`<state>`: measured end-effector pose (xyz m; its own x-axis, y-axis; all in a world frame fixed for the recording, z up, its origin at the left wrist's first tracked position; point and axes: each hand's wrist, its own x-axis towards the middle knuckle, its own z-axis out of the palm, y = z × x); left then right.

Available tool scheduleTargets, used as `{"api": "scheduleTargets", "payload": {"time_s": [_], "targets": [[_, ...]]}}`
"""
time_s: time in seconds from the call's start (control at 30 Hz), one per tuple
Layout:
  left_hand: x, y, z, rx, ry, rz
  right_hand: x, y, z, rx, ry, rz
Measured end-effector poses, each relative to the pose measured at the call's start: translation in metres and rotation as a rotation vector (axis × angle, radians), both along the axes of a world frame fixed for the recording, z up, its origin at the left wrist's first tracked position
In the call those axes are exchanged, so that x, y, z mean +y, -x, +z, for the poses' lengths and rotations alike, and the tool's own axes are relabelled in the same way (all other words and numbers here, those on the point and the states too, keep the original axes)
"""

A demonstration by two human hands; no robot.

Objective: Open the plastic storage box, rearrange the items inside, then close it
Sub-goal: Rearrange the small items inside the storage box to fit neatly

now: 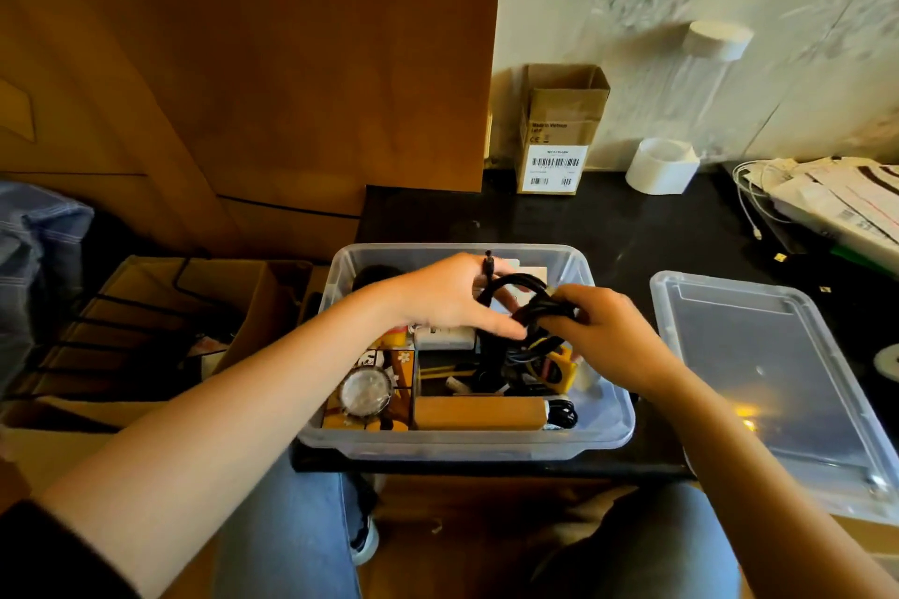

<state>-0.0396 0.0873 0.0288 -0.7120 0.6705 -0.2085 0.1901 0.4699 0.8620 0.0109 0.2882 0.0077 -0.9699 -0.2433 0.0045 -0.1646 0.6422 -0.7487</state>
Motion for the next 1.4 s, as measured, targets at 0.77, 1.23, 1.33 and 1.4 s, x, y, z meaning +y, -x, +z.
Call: {"api": "scheduleTargets", "payload": {"time_s": [0.77, 1.23, 1.33, 1.4], "targets": [[-0.068, -0.036, -0.055, 0.215, -0.318, 0.72, -0.138, 0.041, -0.069, -0.129, -1.223, 0.59], [-0.071, -0.034, -0.053, 0.136, -0.419, 0.761, -0.123, 0.046, -0.05, -0.201, -1.23, 0.589], [-0.071, -0.035, -0.052, 0.136, -0.452, 0.773, -0.113, 0.045, -0.033, -0.139, -1.162, 0.492], [-0.072, -0.036, -0.051, 0.145, -0.468, 0.785, -0.107, 0.044, -0.021, -0.099, -1.146, 0.434]]}}
